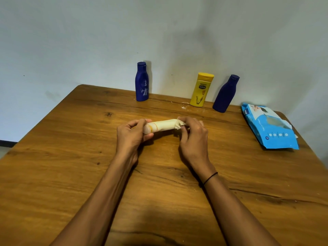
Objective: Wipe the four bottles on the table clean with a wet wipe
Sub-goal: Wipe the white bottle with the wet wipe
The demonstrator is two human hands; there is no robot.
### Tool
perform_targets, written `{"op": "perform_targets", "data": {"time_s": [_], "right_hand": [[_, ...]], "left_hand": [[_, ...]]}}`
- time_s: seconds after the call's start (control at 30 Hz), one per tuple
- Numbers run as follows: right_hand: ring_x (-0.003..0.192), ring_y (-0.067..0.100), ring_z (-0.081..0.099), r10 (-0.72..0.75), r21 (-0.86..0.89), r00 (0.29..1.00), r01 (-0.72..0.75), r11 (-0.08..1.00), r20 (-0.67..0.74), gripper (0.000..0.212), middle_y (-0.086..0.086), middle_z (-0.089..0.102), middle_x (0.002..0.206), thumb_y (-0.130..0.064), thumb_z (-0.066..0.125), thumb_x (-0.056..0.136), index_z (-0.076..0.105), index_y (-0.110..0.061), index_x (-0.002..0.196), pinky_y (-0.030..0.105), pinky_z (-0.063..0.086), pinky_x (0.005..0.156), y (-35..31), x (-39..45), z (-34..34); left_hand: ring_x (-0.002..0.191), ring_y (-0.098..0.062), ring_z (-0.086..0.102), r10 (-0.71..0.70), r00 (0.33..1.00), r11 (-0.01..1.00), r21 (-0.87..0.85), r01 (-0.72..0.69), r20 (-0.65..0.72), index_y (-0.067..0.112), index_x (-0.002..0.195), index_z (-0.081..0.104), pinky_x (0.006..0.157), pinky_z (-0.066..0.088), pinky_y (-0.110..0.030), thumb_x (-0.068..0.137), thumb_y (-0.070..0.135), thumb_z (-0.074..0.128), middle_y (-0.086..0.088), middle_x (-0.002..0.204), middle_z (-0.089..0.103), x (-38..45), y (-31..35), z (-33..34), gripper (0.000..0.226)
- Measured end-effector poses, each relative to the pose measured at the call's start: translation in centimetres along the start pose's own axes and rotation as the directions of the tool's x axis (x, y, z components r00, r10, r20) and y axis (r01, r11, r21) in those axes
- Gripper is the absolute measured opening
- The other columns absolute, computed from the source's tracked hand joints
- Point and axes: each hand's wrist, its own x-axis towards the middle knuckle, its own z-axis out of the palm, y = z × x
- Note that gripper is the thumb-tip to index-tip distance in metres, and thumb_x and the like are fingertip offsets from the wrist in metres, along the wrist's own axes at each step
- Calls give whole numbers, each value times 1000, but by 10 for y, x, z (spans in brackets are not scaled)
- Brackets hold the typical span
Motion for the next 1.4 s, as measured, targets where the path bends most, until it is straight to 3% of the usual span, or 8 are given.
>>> {"op": "perform_targets", "data": {"time_s": [0.13, 0.23, 0.37, 0.5, 0.77, 1.03, 1.2, 1.4], "right_hand": [[109, 3, 64, 119, 298, 988, -143, 944, 97, 23, -10, 70, 114, -12, 64, 100, 69, -20, 122, 22, 58, 86, 7, 8, -6], [109, 5, 66, 173, 389, 983, -184, 903, 63, 24, -8, 71, 115, -9, 65, 99, 71, -17, 121, 26, 60, 86, 12, 9, -6], [107, -4, 64, 216, 394, 976, -193, 899, -16, 24, -13, 69, 112, -9, 66, 99, 71, -17, 121, 19, 57, 84, 11, 9, -9], [111, 5, 61, 120, 226, 990, -100, 969, -76, 31, -11, 67, 116, -5, 66, 97, 72, -20, 123, 26, 57, 91, 7, 5, -5], [106, 11, 47, -78, -37, 996, 76, 996, -32, 38, 3, 56, 113, 5, 64, 94, 70, -10, 129, 12, 43, 80, -4, -2, -1], [107, 23, 57, -384, 143, 923, 375, 916, 34, 32, 7, 67, 111, 12, 67, 87, 76, -4, 112, 32, 50, 86, -6, -5, -1], [105, 23, 58, -368, 146, 929, 359, 922, 37, 30, 6, 69, 109, 12, 70, 85, 79, -7, 106, 28, 50, 84, -2, -5, 0], [105, 19, 56, -26, -74, 999, 25, 997, -25, 34, 5, 66, 109, 11, 66, 88, 76, -8, 114, 33, 54, 84, 1, -1, 2]], "left_hand": [[97, -18, 77, 0, 1000, 999, -33, 1, 19, 10, 101, 81, 72, 64, -24, 90, 37, 77, -8, 107, 77, -7, 3, 0, 30], [101, -19, 77, -5, 984, 996, 90, -11, 180, 12, 116, 76, 89, 63, -36, 67, 46, 85, -7, 113, 77, -8, 3, -7, 60], [89, -18, 80, 98, 956, 906, 373, -201, 277, 17, 128, 69, 85, 64, -37, 75, 56, 75, -6, 104, 80, -11, 1, -8, 66], [70, -9, 77, 227, 948, 747, 584, -317, 224, 14, 105, 78, 68, 57, -25, 89, 66, 59, -2, 81, 80, -11, -8, 1, 58], [62, -15, 74, 190, 939, 844, 441, -306, 288, 8, 110, 78, 67, 61, -32, 98, 45, 66, -6, 75, 79, -11, -11, 2, 40], [61, -22, 68, 200, 923, 883, 347, -315, 329, 11, 91, 80, 67, 60, -41, 98, 60, 58, -13, 68, 74, -8, -14, 3, 54], [56, -19, 65, 189, 964, 926, 294, -238, 185, 7, 101, 78, 61, 55, -38, 101, 49, 61, -11, 66, 72, -2, -10, 1, 45], [51, -9, 63, 177, 982, 946, 263, -190, 74, 11, 105, 75, 48, 52, -20, 101, 42, 65, -7, 66, 75, 3, -9, -2, 33]]}}
